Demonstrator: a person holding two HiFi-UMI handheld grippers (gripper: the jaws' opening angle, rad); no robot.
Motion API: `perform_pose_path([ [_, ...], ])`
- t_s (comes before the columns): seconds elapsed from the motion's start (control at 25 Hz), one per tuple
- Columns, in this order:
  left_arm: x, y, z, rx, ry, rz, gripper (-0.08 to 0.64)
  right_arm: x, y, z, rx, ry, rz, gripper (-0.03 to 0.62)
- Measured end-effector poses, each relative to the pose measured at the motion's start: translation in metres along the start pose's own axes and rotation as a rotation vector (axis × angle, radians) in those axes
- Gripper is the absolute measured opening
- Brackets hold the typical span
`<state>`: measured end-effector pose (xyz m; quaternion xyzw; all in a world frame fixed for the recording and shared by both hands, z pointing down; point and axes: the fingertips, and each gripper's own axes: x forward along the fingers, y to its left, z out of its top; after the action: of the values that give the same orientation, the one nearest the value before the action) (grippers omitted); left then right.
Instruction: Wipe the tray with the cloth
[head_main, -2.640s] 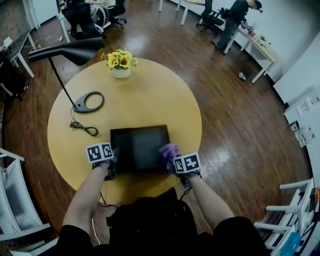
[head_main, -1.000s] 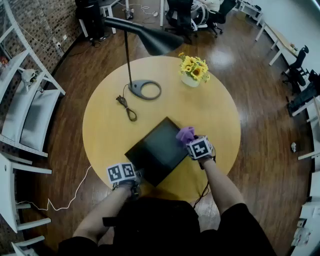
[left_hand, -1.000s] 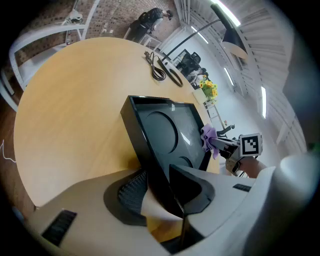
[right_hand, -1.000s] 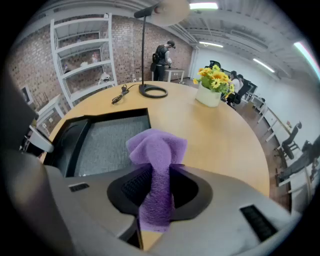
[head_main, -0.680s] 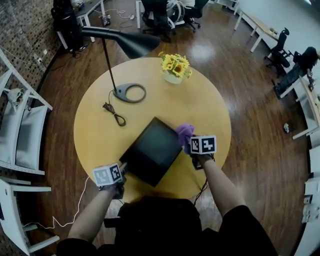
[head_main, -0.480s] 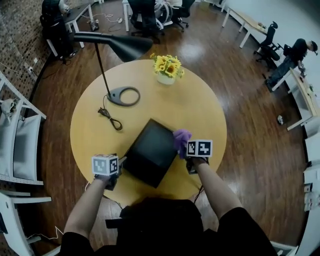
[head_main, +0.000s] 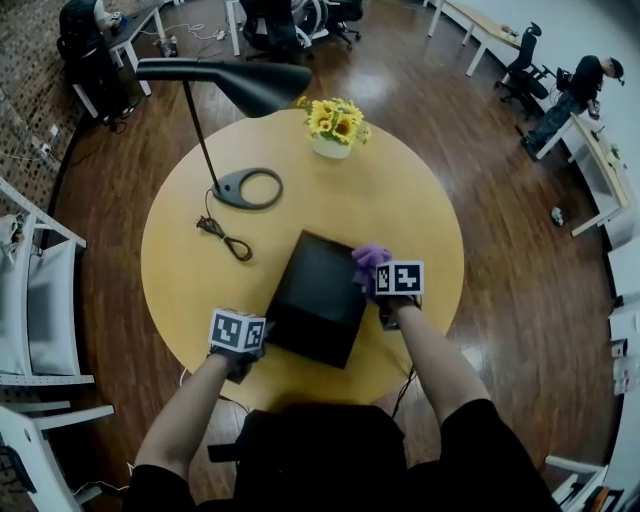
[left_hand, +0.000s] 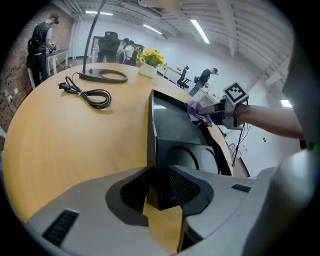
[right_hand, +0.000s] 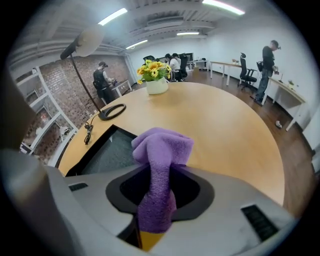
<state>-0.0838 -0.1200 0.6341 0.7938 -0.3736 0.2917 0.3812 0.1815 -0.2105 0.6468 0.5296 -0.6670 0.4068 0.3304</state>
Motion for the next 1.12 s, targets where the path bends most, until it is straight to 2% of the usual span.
perform_pose_path([
  [0.08,0.003,-0.002,0.000,-0.015,0.005,-0.028,0.114,0.006,0.001,0.012,-0.025,-0.003,-0.017,0.123],
  [0.16,0.007,-0.007,-0.005,-0.058,0.027,-0.066,0.109,0.009,0.000,0.016,-0.010,-0.015,-0.038,0.121],
  [0.28,0.011,-0.014,-0.016,-0.157,0.067,-0.117,0.097,0.008,-0.002,0.009,0.078,-0.039,-0.044,0.121],
  [0.36,0.011,-0.014,-0.019,-0.214,0.057,-0.117,0.098,0.005,0.001,-0.001,0.130,-0.053,-0.026,0.121],
  [0.44,0.009,-0.012,-0.020,-0.235,0.029,-0.100,0.101,0.001,0.005,-0.013,0.174,-0.065,0.003,0.121],
  [0.6,0.008,-0.010,-0.015,-0.216,-0.007,-0.071,0.103,-0.010,0.015,-0.039,0.204,-0.070,0.038,0.121],
  [0.88,0.010,-0.011,-0.014,-0.178,-0.005,-0.046,0.106,-0.032,0.038,-0.095,0.160,-0.063,0.061,0.120],
  [1.0,0.014,-0.014,-0.014,-0.155,0.002,-0.036,0.107,-0.039,0.038,-0.113,0.199,-0.058,0.067,0.120],
  [1.12,0.015,-0.022,-0.013,-0.110,-0.005,-0.007,0.105,-0.051,0.035,-0.127,0.277,-0.057,0.117,0.120],
])
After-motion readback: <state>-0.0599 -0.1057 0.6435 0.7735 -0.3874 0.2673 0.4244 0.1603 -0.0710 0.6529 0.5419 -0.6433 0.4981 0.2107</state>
